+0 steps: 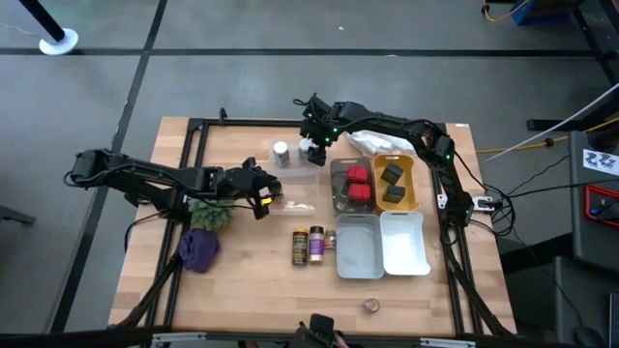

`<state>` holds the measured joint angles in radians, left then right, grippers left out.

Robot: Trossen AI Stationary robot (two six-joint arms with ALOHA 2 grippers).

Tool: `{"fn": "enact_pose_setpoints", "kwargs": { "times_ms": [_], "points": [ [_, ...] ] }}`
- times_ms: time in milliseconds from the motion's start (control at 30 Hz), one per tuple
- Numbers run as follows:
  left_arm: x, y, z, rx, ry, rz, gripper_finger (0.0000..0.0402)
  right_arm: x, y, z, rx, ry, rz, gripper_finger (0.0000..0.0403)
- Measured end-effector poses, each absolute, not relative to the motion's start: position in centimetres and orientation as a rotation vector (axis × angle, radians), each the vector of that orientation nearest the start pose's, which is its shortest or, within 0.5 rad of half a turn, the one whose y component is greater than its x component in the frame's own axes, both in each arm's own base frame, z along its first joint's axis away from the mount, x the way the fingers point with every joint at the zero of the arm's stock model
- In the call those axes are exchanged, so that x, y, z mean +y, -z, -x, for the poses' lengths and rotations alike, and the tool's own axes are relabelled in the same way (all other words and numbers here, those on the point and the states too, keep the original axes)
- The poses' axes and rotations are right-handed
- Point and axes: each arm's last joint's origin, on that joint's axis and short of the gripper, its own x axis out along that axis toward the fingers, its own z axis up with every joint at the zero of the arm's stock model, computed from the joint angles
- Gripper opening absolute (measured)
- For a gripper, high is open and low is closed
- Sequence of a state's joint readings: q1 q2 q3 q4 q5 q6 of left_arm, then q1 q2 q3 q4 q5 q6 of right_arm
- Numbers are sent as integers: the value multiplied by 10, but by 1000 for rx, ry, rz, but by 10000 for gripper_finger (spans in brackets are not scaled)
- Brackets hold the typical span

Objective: Sort spices by type
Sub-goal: Put the white seasoning bottle into the top transparent bin, then put the yellow seasoning bottle into the white bin

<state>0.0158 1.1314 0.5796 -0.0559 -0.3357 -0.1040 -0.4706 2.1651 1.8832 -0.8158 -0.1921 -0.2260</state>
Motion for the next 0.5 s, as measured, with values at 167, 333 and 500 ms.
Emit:
{"fn": "enact_pose_setpoints", "kwargs": {
  "times_ms": [167,333,500],
  "points": [
    [13,-211,-226,585,-371,2,251,-205,-226,-415,1061,134,-163,256],
    [12,-211,-226,584,-368,2,251,-203,-225,-411,1111,130,-182,256],
    [12,-211,-226,573,-386,61,251,-201,-243,-404,1198,160,-182,257]
  ]
}}
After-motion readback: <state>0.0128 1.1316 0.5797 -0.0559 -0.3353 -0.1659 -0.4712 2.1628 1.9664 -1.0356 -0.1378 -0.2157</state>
